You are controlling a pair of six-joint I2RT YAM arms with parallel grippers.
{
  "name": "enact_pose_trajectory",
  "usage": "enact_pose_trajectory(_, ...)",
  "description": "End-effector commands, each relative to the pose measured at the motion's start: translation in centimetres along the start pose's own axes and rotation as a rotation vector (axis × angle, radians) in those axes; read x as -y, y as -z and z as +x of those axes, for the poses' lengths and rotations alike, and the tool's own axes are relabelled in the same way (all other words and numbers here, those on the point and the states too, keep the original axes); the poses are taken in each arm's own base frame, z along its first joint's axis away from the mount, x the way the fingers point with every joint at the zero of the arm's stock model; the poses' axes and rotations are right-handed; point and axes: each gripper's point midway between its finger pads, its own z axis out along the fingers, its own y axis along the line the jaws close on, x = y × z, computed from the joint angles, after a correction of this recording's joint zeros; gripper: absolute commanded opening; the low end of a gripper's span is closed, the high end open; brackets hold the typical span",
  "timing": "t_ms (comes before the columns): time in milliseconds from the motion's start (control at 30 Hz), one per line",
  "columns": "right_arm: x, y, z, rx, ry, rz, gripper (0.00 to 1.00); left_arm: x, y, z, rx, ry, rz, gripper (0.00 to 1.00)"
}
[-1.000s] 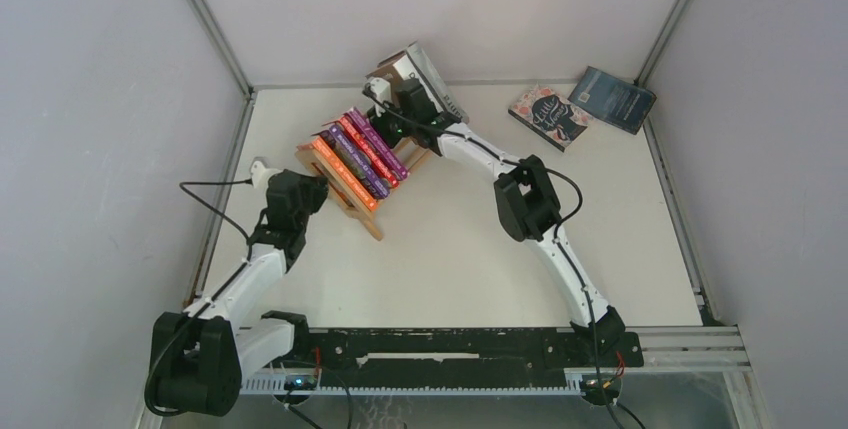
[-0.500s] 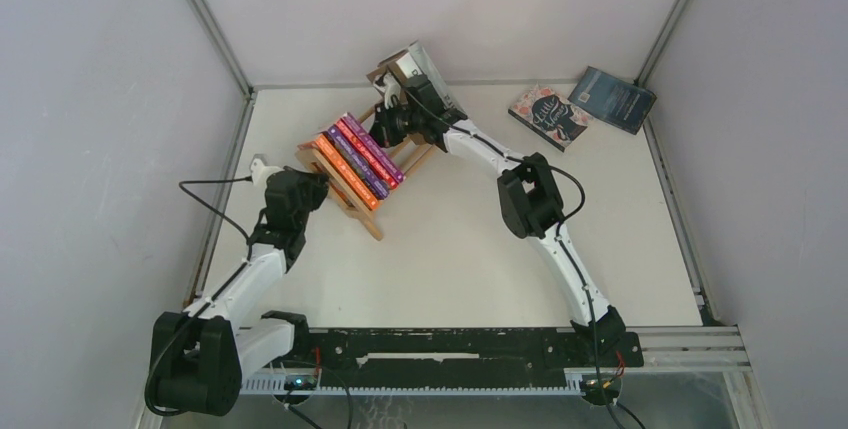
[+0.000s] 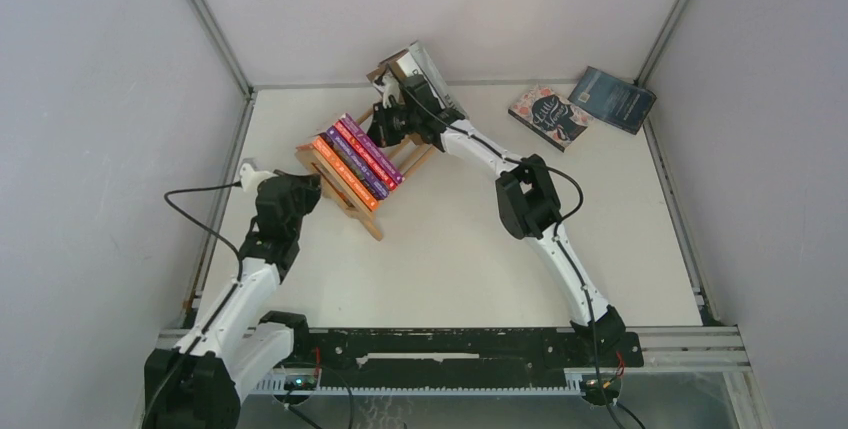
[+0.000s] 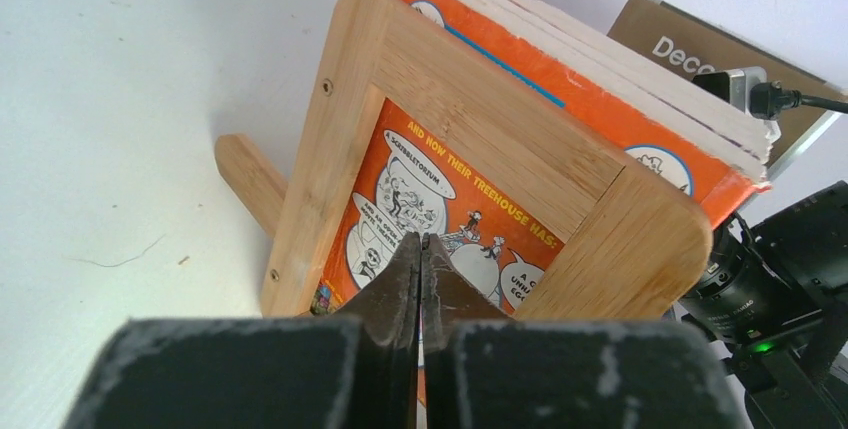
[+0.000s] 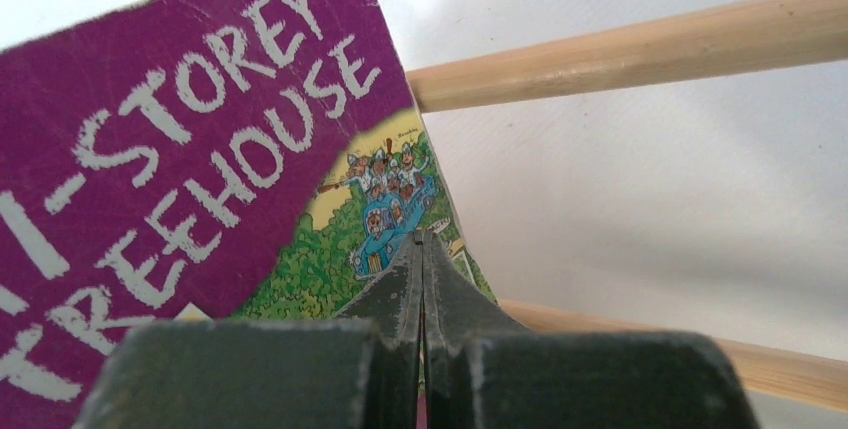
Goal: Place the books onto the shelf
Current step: Place the book on the shelf.
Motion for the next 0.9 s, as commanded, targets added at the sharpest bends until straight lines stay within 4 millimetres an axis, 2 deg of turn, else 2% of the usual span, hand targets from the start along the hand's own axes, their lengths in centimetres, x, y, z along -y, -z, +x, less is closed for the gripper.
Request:
enact_pose_trajectory(0, -1.8, -0.9, -0.3, -0.011, -0.009, -0.015, 0.0, -0.7, 0.9, -1.5, 0.058, -0.03, -0.044, 0.0)
enact_pose_trajectory(200, -1.3, -1.5, 0.9, -0.036, -0.013, 0.016, 0.0, -1.9, 1.5, -1.7, 0.07, -0.043, -0.085, 0.0)
enact_pose_trajectory(500, -1.3, -1.9, 2.0, -0.07, -0.071, 0.015, 0.0, -1.5, 1.8, -2.1, 0.072, -0.061, -0.084, 0.0)
enact_pose_trajectory(633, -1.9, -2.1, 2.5, -0.084, -0.104, -0.012, 0.0, -0.5, 1.9, -2.3, 0.065, -0.066, -0.055, 0.0)
enact_pose_trajectory(867, -3.4, -2.6, 2.7, -0.095, -0.176, -0.083, 0.0, 2.4, 1.9, -2.7, 0.033, -0.091, 0.03, 0.0)
